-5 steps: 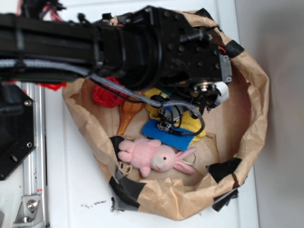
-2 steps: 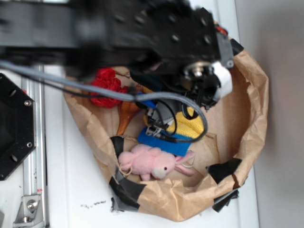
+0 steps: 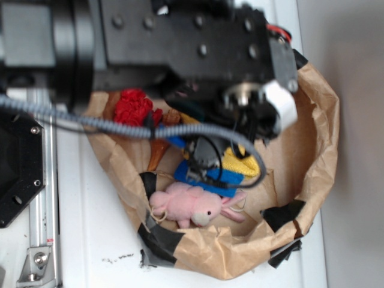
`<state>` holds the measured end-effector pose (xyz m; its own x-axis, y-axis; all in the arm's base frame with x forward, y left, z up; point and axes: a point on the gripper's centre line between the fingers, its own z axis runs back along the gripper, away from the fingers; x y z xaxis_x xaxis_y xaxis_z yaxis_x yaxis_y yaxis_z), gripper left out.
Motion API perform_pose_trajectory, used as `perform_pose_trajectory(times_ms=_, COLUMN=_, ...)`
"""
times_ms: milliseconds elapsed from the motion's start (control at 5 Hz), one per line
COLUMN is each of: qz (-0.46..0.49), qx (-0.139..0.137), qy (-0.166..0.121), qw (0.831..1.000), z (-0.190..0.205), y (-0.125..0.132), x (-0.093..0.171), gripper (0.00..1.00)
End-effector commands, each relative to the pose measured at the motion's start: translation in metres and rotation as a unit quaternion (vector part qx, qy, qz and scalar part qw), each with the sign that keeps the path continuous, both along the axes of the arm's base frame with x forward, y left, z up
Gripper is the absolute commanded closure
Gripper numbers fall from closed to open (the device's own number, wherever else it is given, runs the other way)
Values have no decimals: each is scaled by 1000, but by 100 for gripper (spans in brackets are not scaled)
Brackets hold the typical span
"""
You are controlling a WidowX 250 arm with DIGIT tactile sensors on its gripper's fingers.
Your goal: Grab the plastic pickle.
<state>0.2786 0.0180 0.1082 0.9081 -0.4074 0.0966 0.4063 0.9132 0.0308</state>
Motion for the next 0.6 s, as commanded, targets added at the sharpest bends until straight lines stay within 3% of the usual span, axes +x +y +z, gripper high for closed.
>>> perform_pose_trajectory(times_ms=0, qz=178, qx=-92, qy=-46, qw=979, z=39, y=-15, x=-18, gripper=100)
perform_pose_trajectory(times_ms=200, qz=298, qx=-100, qy=-71, qw=947, z=52, y=-9, x=-29, gripper=100)
perform_pose_trajectory(times_ms=400, qz=331, qx=-59, qy=-68, qw=939, z=45, y=-4, x=-25, gripper=100)
